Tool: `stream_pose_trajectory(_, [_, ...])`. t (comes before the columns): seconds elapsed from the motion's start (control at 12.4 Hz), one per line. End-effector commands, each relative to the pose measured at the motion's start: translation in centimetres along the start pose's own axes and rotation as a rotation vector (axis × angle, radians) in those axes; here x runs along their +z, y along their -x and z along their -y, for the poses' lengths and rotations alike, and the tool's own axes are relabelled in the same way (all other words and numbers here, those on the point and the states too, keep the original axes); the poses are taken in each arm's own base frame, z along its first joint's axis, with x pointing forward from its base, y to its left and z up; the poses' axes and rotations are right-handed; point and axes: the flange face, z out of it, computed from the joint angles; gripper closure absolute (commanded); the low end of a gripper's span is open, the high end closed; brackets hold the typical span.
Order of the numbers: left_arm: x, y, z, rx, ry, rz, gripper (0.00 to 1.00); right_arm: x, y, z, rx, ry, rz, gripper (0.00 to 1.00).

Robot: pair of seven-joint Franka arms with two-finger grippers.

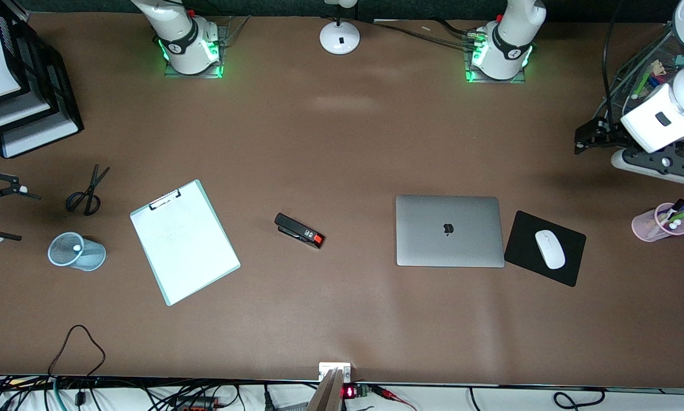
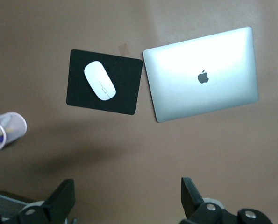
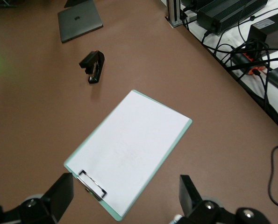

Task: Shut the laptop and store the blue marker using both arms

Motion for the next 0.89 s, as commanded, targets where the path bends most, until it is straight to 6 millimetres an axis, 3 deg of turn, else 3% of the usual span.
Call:
stream_pose_trajectory(0.0, [-0.5,0.6,-1.1,-0.083,-0.005,-0.029,0.0,-0.3,-5.1,0.7,0.078,-0.017,0.066,0.0])
stream_pose_trajectory(0.24, [-0.5,0.8,0.6,-0.107,0.009,-0.031,0.0,2.0,-12.0,1.8,0.137,-0.004,0.162,0.0])
stream_pose_trajectory(0.4, [-1.3,1.1,0.4,-0.106,0.007,-0.043,0.0,3.1,-16.0,3.1,0.202,0.02,0.207,0.0])
stream_pose_trajectory(0.64, [-0.9,1.0,1.0,-0.111,0.007,-0.025,0.0,4.5,-20.3,5.9,0.465,0.095,0.307,0.0])
stream_pose_trajectory(0.81, [-1.3,0.9,0.8,-0.109,0.006,-0.031,0.0,6.9,-22.7,8.4,0.612,0.102,0.342,0.0])
